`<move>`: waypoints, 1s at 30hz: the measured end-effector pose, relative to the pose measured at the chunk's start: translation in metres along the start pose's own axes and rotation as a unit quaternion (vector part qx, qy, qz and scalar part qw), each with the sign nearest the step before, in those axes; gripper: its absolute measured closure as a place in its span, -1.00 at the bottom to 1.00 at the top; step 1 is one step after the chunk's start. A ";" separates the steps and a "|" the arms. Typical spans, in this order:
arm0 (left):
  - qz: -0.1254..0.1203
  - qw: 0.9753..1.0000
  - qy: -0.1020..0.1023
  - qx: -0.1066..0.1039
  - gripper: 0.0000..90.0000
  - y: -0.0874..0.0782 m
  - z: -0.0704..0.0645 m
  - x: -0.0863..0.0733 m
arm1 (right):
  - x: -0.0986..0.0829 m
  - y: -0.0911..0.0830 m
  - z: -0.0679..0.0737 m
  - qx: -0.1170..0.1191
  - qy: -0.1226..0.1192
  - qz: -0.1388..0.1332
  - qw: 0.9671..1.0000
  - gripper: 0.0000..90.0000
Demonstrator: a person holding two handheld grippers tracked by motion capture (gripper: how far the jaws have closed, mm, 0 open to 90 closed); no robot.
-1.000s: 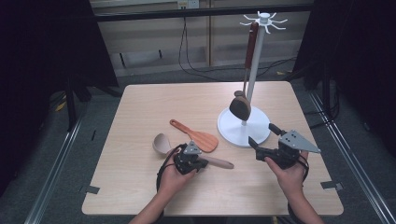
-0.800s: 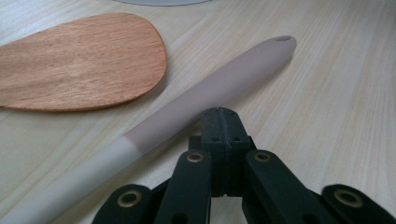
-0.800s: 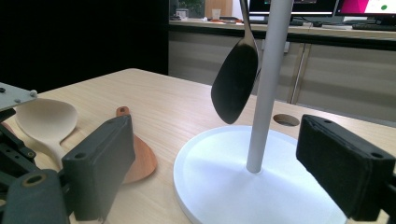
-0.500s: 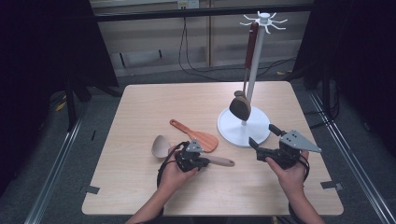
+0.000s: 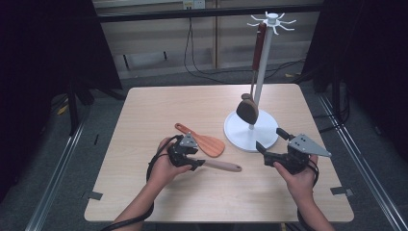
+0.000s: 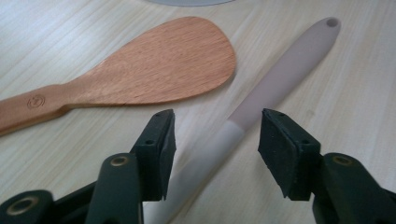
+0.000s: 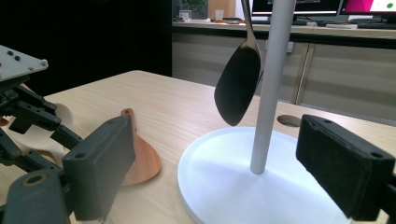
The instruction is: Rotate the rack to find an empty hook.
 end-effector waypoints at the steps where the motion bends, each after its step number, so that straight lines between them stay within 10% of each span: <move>1: -0.009 1.000 -0.013 -0.004 0.01 0.000 0.001 0.001 | 0.000 0.000 0.000 0.001 0.000 -0.002 1.000 -0.74; 6: -0.040 0.997 -0.051 0.032 0.32 -0.007 0.018 0.007 | 0.001 0.000 0.000 0.000 -0.002 -0.001 1.000 -0.74; 13: -0.018 0.990 -0.101 0.095 0.90 -0.007 0.035 -0.005 | 0.001 0.000 0.002 0.002 -0.005 -0.002 1.000 -0.74; 17: -0.027 0.992 -0.098 0.071 0.90 -0.008 0.032 -0.003 | 0.003 -0.001 0.002 0.002 0.000 -0.005 1.000 -0.74; 22: -0.017 0.999 -0.033 0.003 0.62 -0.008 0.013 0.002 | 0.003 -0.001 0.002 0.005 -0.002 -0.005 1.000 -0.74; 30: 0.016 1.000 -0.017 -0.020 0.16 0.001 0.012 -0.006 | 0.004 -0.001 0.002 0.001 0.000 -0.006 1.000 -0.74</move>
Point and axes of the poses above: each handheld gripper's, and its own axes: y roughly forward along the jaws, x roughly out of its top, z roughly to its left, the point moved 10 cm from there along y, roughly forward along the jaws, and after that the axes turned 6 degrees about -y, right-handed, at the moved point
